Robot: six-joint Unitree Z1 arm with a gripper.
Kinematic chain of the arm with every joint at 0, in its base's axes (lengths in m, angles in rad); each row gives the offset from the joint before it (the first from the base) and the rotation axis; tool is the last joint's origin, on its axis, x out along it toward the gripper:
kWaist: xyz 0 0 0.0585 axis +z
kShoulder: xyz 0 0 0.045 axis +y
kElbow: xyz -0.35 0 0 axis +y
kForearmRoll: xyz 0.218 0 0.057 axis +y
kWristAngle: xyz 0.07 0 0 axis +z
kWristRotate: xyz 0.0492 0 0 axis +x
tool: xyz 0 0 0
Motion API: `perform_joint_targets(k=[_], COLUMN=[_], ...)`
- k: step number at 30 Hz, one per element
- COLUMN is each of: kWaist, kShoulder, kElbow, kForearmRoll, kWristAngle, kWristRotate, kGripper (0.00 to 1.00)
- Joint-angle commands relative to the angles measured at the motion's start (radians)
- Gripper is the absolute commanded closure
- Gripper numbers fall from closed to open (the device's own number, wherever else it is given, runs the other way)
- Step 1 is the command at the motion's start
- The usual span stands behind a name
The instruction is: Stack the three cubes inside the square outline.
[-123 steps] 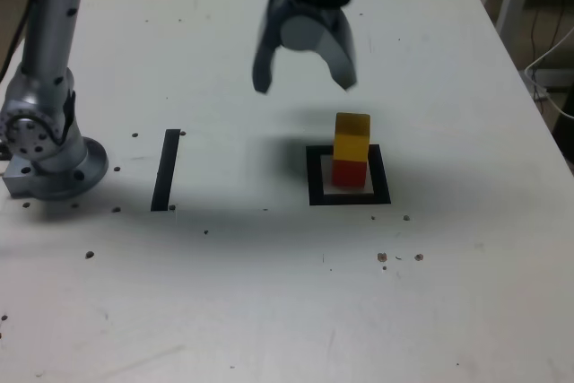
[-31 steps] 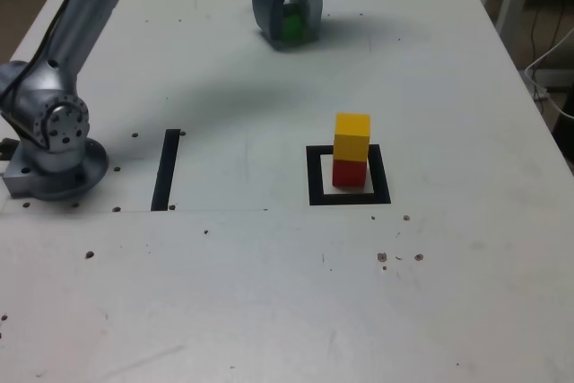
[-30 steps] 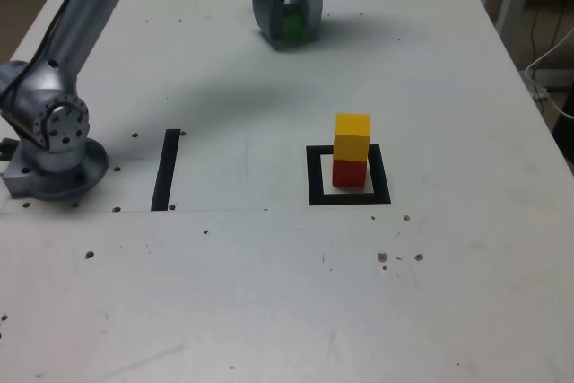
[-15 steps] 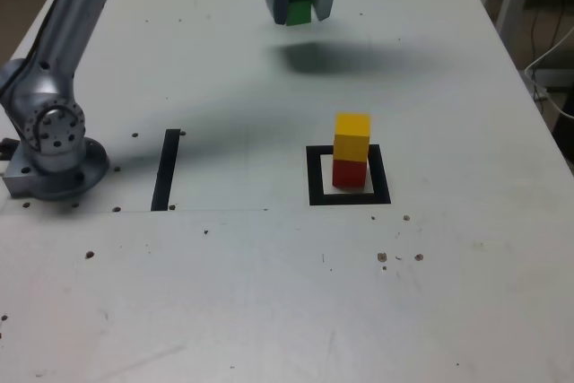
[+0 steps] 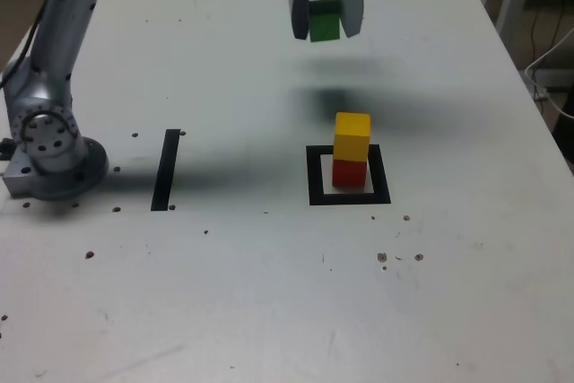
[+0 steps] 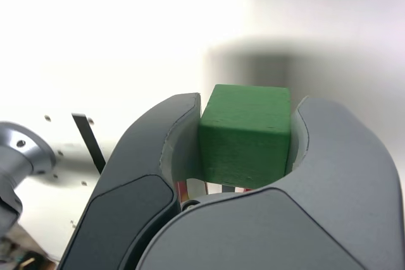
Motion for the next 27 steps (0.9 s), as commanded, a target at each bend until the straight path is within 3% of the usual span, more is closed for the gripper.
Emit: perform_joint_targets(k=[1,13,27], kWaist=[-0.039,-0.241,-0.424], kShoulder=[-0.019,-0.081,-0.088], kElbow=[0.011,0.078,0.088], kForearmRoll=[0.028,0.031,0.025], kWristAngle=[-0.009,-0.028,-0.055], kWristRotate=[-0.021,-0.137,-0.237], kGripper=[0.71,0.71,0.71])
